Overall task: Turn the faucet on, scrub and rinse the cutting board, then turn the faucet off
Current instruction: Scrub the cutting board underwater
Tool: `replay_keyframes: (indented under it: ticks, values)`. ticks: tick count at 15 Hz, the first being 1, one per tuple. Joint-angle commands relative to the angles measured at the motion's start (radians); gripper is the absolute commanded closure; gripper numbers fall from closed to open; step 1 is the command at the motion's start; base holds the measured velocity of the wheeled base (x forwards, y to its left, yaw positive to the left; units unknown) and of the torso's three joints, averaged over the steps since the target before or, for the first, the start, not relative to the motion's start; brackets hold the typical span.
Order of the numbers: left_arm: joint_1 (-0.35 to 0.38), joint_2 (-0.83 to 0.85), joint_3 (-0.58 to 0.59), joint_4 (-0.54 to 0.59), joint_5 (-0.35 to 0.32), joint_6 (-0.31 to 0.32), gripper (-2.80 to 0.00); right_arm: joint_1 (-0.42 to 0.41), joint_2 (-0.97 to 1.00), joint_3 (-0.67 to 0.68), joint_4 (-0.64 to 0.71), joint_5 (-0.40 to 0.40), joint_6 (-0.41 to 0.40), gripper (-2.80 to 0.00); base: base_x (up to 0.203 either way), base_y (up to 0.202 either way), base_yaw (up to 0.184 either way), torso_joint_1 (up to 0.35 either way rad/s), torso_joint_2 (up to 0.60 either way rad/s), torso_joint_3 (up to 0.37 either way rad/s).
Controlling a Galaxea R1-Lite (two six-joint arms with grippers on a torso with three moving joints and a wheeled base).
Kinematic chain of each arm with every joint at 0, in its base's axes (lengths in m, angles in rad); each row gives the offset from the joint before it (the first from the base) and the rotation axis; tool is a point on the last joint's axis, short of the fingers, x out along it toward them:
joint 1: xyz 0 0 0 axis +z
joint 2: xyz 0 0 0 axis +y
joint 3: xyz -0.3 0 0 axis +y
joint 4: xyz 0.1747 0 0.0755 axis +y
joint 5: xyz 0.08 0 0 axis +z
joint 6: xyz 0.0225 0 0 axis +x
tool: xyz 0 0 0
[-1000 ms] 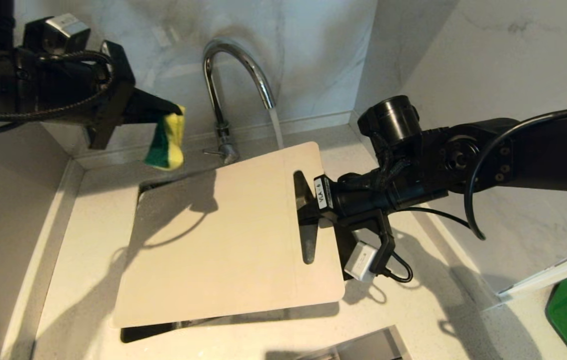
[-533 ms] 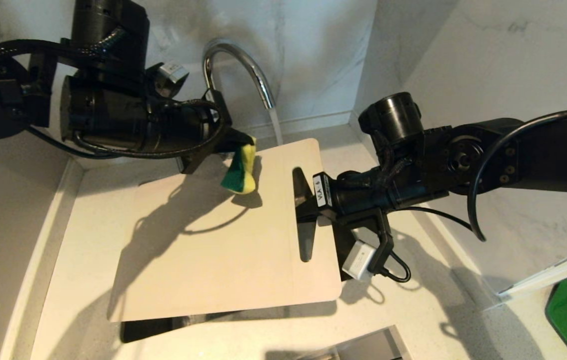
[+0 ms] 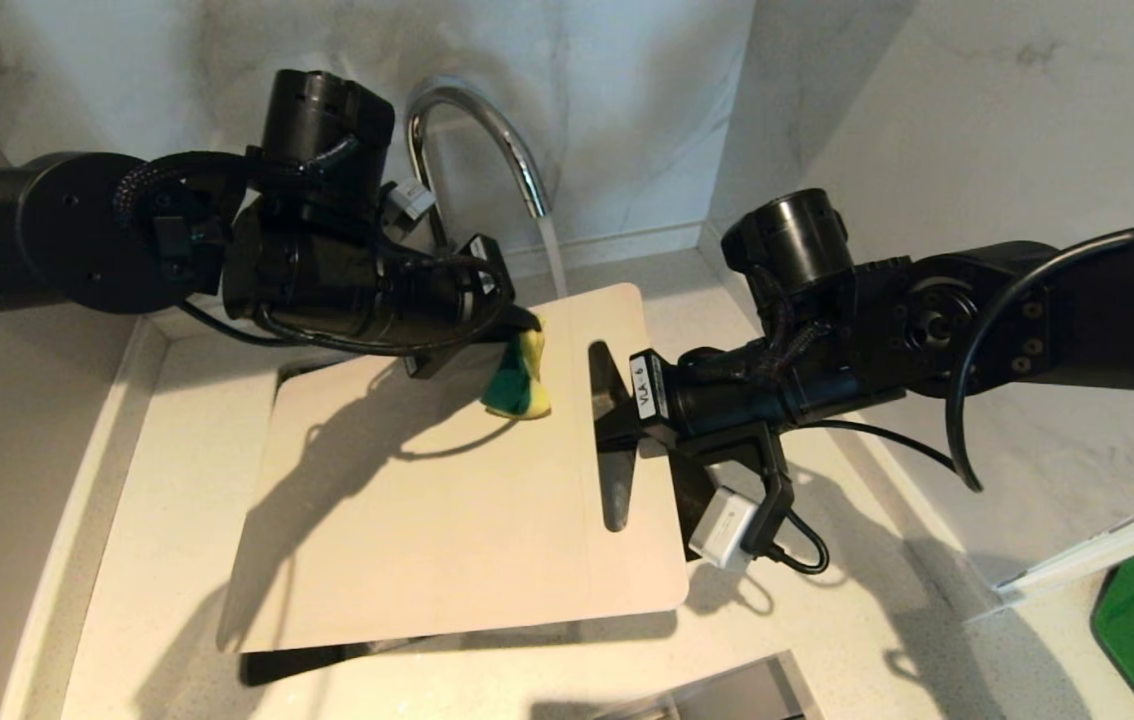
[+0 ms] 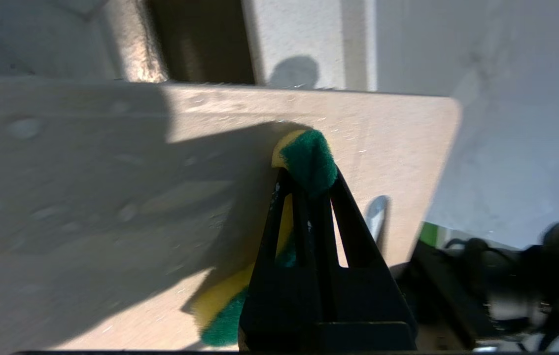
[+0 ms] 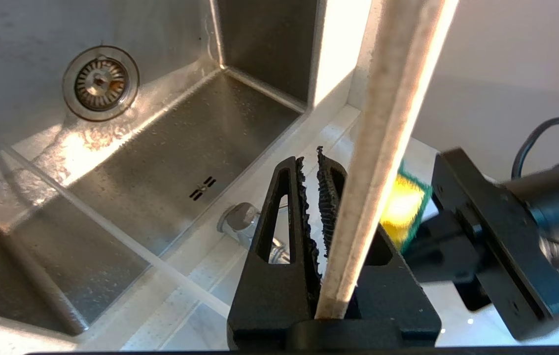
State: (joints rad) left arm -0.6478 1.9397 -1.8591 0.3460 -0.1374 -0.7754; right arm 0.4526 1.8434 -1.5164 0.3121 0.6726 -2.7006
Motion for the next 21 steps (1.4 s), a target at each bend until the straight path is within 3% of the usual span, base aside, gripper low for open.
replay_keyframes:
  ticks: [1,5,13,17,21]
  values:
    - [0.015,0.007,0.011,0.025,-0.001,0.007,0.00,0.001,-0.011,0.002,0.001,0.005,-0.016,0.00,0.000,0.000,0.000,0.000,0.00,0.000]
    - [0.064,-0.005,0.035,0.035,-0.001,0.031,0.00,0.000,-0.020,0.002,0.001,0.005,-0.016,0.00,0.000,0.000,0.000,0.000,0.00,0.000]
    - [0.169,-0.083,0.241,0.018,-0.006,0.085,0.00,-0.002,-0.033,0.007,0.001,0.005,-0.002,0.00,0.000,0.000,0.000,0.000,0.00,0.000]
    - [0.261,-0.119,0.376,-0.057,-0.011,0.150,0.00,-0.002,-0.042,0.008,0.001,0.006,-0.002,0.00,0.000,0.000,0.000,0.000,0.00,0.000]
    - [0.332,-0.122,0.526,-0.166,-0.030,0.171,0.00,-0.002,-0.043,0.012,0.001,0.007,-0.001,0.00,0.000,0.000,0.000,0.000,0.00,0.000]
